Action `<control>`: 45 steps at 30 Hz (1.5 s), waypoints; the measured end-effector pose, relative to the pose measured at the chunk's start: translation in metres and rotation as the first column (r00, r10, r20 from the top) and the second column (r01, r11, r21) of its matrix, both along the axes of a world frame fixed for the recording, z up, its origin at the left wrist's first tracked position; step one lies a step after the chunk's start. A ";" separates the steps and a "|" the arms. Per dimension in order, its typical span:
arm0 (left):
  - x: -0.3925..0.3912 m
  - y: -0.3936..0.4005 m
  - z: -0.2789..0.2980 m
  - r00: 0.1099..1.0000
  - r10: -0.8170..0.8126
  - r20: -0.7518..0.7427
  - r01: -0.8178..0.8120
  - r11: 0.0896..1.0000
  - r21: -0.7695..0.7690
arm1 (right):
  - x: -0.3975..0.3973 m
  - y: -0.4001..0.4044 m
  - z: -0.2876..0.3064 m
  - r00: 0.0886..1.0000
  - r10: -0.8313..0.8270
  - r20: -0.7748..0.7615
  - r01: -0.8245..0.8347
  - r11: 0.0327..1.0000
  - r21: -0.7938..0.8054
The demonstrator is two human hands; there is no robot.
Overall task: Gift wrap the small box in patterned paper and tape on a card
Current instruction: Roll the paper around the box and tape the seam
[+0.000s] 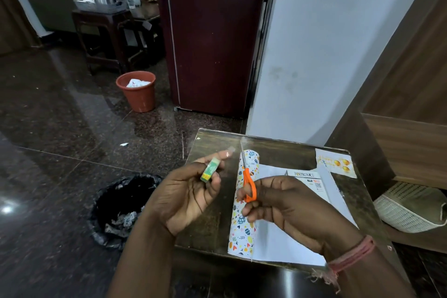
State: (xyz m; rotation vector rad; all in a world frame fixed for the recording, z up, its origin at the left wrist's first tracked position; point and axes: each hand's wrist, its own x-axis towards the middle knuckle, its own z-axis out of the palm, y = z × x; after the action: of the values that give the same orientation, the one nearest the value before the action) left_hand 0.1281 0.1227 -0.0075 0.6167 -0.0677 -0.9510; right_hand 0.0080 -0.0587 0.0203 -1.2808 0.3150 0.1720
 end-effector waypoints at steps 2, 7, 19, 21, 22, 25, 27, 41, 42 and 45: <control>0.004 0.008 0.000 0.997 0.061 0.054 -0.063 0.998 0.028 | 0.013 0.019 0.002 0.989 -0.149 -0.022 0.143 0.974 -0.175; 0.006 0.023 -0.001 0.970 0.203 0.132 -0.203 0.979 -0.010 | 0.038 0.078 -0.006 0.966 -0.250 -0.064 0.149 0.744 -0.651; -0.011 0.015 0.010 0.964 0.182 0.196 -0.205 0.974 0.101 | 0.047 0.115 -0.043 0.989 -0.148 0.028 0.049 0.141 -0.989; -0.011 0.015 0.010 0.965 0.169 0.199 -0.194 0.975 0.109 | 0.045 0.109 -0.033 0.978 -0.205 0.042 0.081 0.188 -0.979; -0.010 0.015 0.009 0.966 0.166 0.200 -0.191 0.975 0.111 | 0.045 0.102 -0.028 0.969 -0.228 0.092 0.140 0.203 -0.969; -0.006 0.017 0.007 0.967 0.161 0.199 -0.185 0.977 0.107 | 0.048 0.075 -0.013 0.907 -0.242 0.345 0.416 0.383 -0.825; -0.004 0.017 0.004 0.967 0.150 0.207 -0.177 0.977 0.116 | 0.046 0.063 0.006 0.877 -0.247 0.412 0.463 0.665 -0.586; -0.001 0.014 -0.006 0.961 0.033 0.274 -0.083 0.981 0.173 | 0.034 0.030 0.013 0.961 -0.061 0.269 0.156 0.924 -0.348; -0.001 0.014 -0.007 0.958 0.037 0.284 -0.090 0.980 0.178 | 0.034 0.030 0.011 0.962 -0.070 0.265 0.163 0.925 -0.345; -0.002 0.013 -0.005 0.944 0.069 0.323 -0.133 0.975 0.179 | 0.035 0.031 0.009 0.964 -0.111 0.243 0.172 0.953 -0.250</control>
State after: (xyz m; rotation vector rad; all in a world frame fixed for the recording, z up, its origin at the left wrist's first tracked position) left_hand 0.1263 0.1352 -0.0127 0.9466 -0.2258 -0.7571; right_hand 0.0428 -0.0281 0.0297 -1.5260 0.2389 -0.1458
